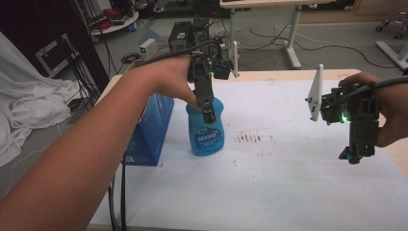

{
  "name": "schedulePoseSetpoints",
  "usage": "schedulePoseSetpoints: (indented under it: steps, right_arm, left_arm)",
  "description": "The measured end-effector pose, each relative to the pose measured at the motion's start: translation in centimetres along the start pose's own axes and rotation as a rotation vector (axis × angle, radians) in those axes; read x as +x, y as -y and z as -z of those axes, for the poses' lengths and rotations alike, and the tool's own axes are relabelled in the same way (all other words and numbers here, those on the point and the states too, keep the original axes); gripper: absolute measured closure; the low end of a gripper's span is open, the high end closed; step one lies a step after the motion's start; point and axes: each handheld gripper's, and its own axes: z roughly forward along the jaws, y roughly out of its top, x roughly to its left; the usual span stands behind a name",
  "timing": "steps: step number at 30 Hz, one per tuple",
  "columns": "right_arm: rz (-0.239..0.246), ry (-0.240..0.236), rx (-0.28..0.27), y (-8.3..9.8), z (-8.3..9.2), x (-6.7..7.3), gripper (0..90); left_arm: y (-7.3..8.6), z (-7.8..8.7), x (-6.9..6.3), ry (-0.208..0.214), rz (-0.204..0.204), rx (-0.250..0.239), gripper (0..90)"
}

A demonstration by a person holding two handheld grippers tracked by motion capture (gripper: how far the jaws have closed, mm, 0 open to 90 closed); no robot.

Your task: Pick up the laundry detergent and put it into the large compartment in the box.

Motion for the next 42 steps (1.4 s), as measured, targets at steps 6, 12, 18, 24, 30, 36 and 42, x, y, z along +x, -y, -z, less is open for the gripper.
schedulePoseSetpoints:
  steps: [6, 12, 18, 24, 30, 36, 42]
  right_arm:
    - [-0.002, 0.002, 0.003, 0.0, -0.1, 0.0, 1.7]
    - [-0.003, -0.003, 0.006, -0.2, 0.0, 0.0, 1.7]
    - [-0.005, 0.004, 0.006, -0.2, -0.1, 0.1, 1.8]
    - [0.001, 0.005, 0.009, -0.3, -0.1, 0.1, 1.8]
    - [-0.006, 0.006, 0.015, -0.3, -0.1, 0.2, 1.8]
    - [0.001, 0.006, 0.013, -0.3, -0.1, 0.1, 1.8]
    - [-0.001, 0.003, 0.015, -0.4, -0.2, 0.1, 1.8]
  left_arm:
    - [0.1, -0.7, 0.1, 0.008, 0.003, 0.014, 2.4]
    - [0.0, -1.1, 0.0, 0.001, -0.005, 0.031, 2.4]
    - [0.1, -1.2, 0.1, -0.003, 0.006, 0.031, 2.4]
    - [0.1, -1.2, 0.1, 0.003, 0.009, 0.031, 7.1]
    - [0.1, -1.2, 0.1, -0.001, 0.012, 0.028, 7.2]
    - [0.1, -1.1, 0.1, -0.016, 0.018, 0.025, 11.1]
    - [0.1, -1.2, 0.0, -0.024, 0.014, 0.034, 16.5]
